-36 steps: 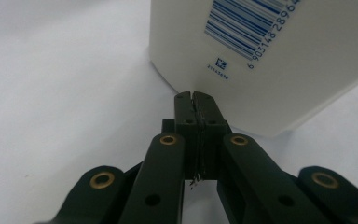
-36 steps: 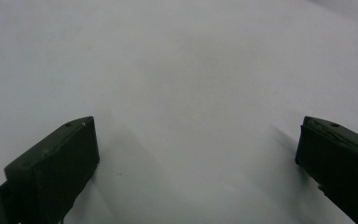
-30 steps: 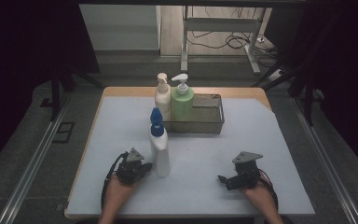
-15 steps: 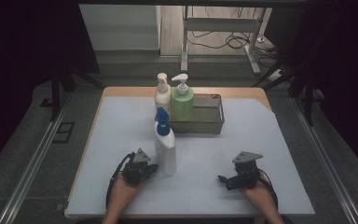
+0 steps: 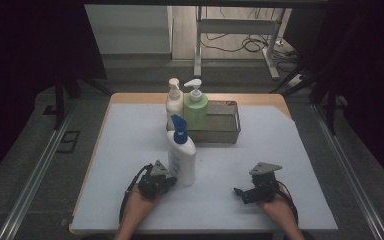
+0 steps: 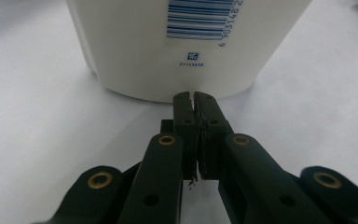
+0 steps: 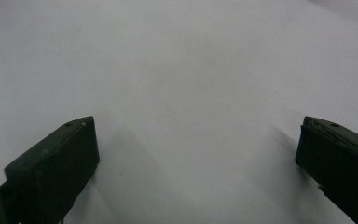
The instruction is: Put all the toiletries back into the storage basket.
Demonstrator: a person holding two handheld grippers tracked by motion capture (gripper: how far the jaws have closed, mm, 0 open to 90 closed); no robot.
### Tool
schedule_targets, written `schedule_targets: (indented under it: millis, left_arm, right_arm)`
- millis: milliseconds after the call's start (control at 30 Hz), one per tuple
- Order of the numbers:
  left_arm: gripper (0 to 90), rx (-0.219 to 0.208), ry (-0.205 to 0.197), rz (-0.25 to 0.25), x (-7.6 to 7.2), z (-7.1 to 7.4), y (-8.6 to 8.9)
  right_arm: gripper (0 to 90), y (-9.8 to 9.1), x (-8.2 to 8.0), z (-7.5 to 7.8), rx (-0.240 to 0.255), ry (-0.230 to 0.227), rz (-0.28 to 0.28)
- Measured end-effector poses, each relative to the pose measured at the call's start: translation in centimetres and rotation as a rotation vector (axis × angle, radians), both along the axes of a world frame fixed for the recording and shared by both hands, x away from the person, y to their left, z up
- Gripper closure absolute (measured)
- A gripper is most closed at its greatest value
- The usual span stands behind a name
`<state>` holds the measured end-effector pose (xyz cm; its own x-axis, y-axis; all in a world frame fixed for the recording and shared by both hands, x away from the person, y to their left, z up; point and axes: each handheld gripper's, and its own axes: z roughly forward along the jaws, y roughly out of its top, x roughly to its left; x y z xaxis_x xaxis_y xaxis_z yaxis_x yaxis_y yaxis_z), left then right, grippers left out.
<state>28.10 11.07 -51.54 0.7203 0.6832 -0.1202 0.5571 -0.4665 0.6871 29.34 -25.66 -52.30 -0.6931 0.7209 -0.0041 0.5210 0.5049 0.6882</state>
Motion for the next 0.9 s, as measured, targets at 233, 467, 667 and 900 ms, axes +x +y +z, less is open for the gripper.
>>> schedule_targets:
  millis: [233,467,667,900]
  left_arm:
    - [86.7,0.003,-0.001,-0.015,0.0,0.0,-0.4]
    - [75.6,-0.01,-0.002,0.029,-0.1,0.5,0.9]
    - [57.3,0.018,-0.013,0.054,-0.5,0.4,1.3]
    - [41.0,0.052,-0.03,0.078,-1.0,0.4,1.9]
  right_arm:
    - [0.0,0.0,0.0,0.0,0.001,0.002,0.0]
    - [0.0,0.0,0.0,0.0,0.003,0.006,-0.001]
    - [0.0,0.0,0.1,0.1,0.004,0.012,0.001]
    - [0.2,-0.1,0.1,0.2,0.0,0.017,0.004]
